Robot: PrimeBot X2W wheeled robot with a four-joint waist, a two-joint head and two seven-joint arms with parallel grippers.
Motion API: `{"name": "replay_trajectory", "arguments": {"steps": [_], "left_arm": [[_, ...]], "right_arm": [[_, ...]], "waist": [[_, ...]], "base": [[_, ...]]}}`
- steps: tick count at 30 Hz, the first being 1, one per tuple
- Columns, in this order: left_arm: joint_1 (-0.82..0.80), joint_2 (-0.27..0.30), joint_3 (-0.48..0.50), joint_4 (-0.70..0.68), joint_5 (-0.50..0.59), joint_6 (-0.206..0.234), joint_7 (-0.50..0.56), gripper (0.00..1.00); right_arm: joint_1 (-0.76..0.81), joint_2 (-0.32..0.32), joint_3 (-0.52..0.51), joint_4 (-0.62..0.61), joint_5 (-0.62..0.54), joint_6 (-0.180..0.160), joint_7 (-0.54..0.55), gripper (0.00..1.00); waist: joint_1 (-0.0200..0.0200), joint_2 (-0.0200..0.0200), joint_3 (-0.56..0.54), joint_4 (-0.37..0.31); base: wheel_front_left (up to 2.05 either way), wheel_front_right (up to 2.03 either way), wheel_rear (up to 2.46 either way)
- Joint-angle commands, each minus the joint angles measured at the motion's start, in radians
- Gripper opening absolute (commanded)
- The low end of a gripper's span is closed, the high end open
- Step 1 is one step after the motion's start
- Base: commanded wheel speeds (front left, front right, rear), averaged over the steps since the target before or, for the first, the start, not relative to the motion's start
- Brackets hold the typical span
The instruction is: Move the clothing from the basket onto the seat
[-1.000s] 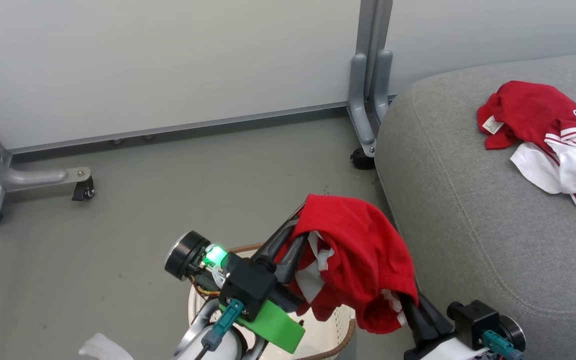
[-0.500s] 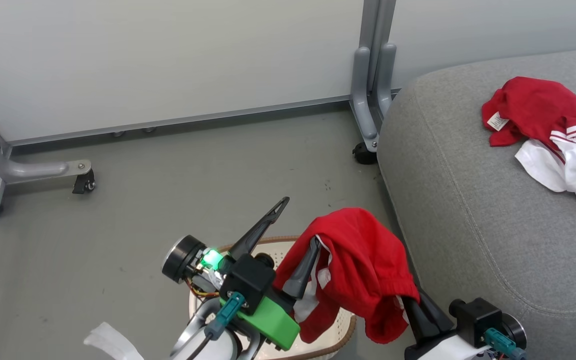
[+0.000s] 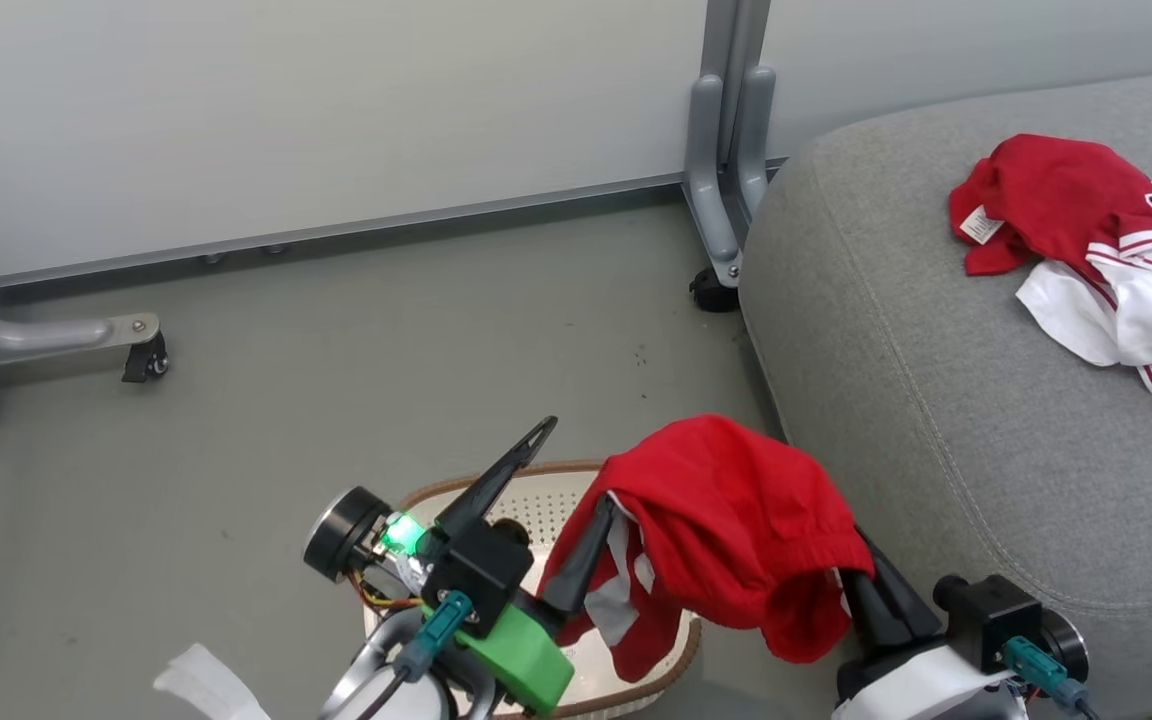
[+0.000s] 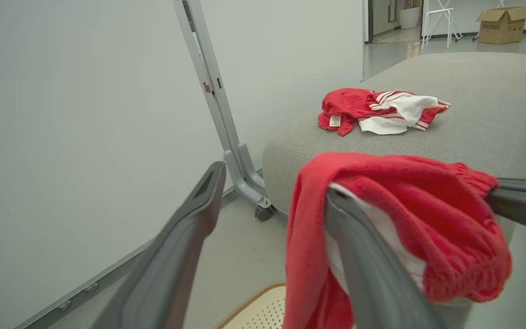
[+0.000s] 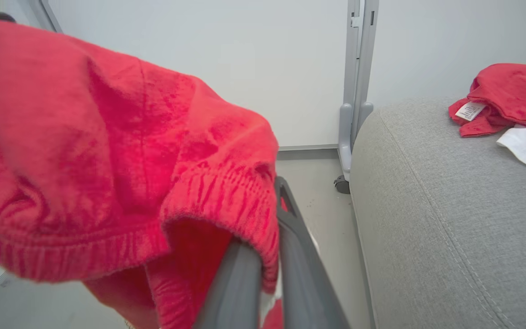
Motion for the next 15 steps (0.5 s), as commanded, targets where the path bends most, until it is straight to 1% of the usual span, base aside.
{"name": "replay_trajectory", "arguments": {"steps": [1, 7, 13, 15], "left_arm": [[0.017, 0.019, 0.005, 0.003, -0.012, -0.002, 0.004, 1.00], [0.057, 0.048, 0.020, 0.008, -0.023, 0.019, 0.004, 1.00], [0.084, 0.072, 0.035, 0.014, -0.033, 0.038, -0.008, 1.00], [0.085, 0.077, 0.038, 0.014, -0.036, 0.039, -0.010, 1.00]], "right_arm": [[-0.017, 0.000, -0.011, -0.009, -0.008, -0.001, -0.003, 0.00], [-0.027, -0.001, -0.044, -0.037, -0.020, -0.001, -0.003, 0.00], [-0.035, -0.004, -0.104, -0.070, -0.034, -0.001, -0.003, 0.00], [-0.035, -0.007, -0.125, -0.085, -0.038, -0.001, -0.003, 0.00]], "waist": [[0.0000, 0.0000, 0.011, -0.013], [0.0000, 0.0000, 0.034, -0.055], [0.0000, 0.0000, 0.054, -0.118], [0.0000, 0.0000, 0.063, -0.142]], "base": [[0.00, 0.00, 0.00], [0.00, 0.00, 0.00], [0.00, 0.00, 0.00], [0.00, 0.00, 0.00]]}}
